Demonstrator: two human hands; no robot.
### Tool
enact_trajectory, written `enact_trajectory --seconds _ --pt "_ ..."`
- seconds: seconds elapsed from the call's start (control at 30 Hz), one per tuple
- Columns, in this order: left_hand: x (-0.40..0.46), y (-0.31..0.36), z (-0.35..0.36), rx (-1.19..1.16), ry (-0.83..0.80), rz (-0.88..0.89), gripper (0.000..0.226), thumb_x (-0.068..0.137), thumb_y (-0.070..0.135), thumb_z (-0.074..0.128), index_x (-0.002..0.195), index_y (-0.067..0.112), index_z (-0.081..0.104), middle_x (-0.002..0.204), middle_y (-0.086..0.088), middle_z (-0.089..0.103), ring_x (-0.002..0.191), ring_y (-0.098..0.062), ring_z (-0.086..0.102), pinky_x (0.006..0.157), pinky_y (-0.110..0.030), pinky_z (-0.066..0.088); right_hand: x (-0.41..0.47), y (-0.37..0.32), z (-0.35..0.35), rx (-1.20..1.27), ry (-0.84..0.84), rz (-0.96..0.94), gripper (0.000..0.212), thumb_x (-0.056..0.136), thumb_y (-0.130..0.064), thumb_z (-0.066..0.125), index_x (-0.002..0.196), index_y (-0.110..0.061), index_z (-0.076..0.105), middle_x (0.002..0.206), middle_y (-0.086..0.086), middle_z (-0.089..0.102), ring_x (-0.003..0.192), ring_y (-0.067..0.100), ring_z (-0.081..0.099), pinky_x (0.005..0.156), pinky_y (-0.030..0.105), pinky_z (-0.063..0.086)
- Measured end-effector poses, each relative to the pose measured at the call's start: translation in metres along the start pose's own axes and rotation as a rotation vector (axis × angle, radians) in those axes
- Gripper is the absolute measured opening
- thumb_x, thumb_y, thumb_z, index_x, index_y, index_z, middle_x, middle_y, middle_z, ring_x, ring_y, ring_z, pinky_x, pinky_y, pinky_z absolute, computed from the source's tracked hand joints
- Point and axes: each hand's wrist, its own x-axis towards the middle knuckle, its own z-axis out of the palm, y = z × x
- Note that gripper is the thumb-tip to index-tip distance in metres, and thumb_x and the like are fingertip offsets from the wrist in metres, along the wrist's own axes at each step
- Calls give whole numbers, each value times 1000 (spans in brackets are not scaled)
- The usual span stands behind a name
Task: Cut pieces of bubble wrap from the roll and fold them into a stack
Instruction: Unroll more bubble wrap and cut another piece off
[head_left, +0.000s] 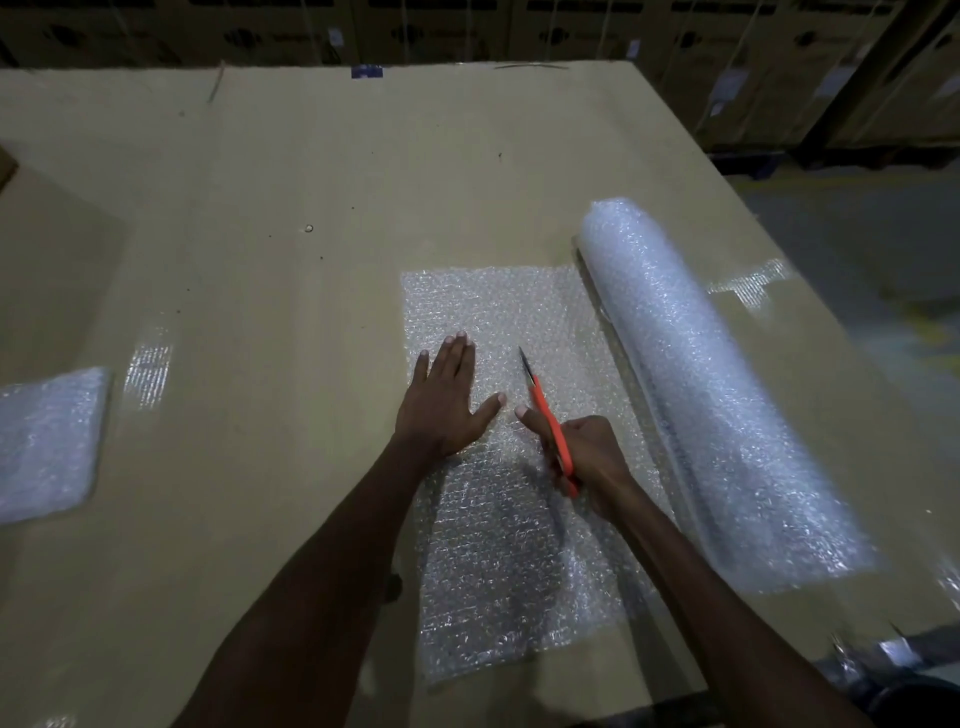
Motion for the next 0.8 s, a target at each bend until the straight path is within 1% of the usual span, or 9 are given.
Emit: enact_trajectory --seconds 0.1,0.2,0.27,0.4,0.47,0.6,0.7,0.8 --pt "0 0 0 0 -3 -4 89 97 70 17 159 9 0 167 -7 -8 154 -18 -11 125 -46 -4 2 2 -2 -8 -7 -21 65 68 -55 88 66 6 68 52 17 53 34 19 43 40 25 36" --pt "0 -1 0 3 -11 -4 90 96 71 15 159 9 -1 167 -7 -9 153 -17 -12 125 -47 -3 2 1 -1 -35 1 -9 71 63 -63 87 65 6 68 52 18 54 37 20 45 42 27 38" --pt "0 -1 0 5 -4 1 91 94 72 14 159 9 0 167 -7 -8 154 -17 -11 125 -47 -3 3 -5 2 -38 6 2 67 61 -63 88 61 1 67 51 17 55 38 20 46 42 25 39" --pt "1 -1 1 1 -3 0 94 92 73 11 159 9 1 167 -7 -7 154 -17 -11 125 -47 -3 5 -5 5 -18 19 -27 59 70 -52 89 59 1 65 51 18 54 37 19 44 39 23 36" --pt "1 -1 1 2 -3 -2 94 92 73 11 159 8 1 167 -7 -7 154 -17 -10 124 -47 -3 6 -4 6 -21 17 -26 58 70 -53 89 53 -4 63 50 16 54 36 19 43 39 22 35" --pt "3 0 2 -1 -6 -12 91 97 72 18 159 8 1 167 -6 -7 154 -17 -10 124 -47 -3 16 -10 7 -25 7 -2 60 65 -61 89 42 -14 59 49 15 55 37 20 45 41 24 34" --pt "3 0 2 -1 -12 -11 91 97 72 20 159 8 0 167 -6 -9 154 -18 -11 124 -47 -4 20 -11 4 -24 -4 -10 59 68 -58 89 42 -13 61 48 15 55 37 20 46 42 23 36" --pt "3 -1 3 5 -21 -10 91 97 72 18 159 9 -1 167 -6 -10 153 -17 -12 124 -46 -5 20 -11 5 -16 4 -18 58 70 -56 88 48 -9 63 49 16 56 36 20 46 41 23 37"
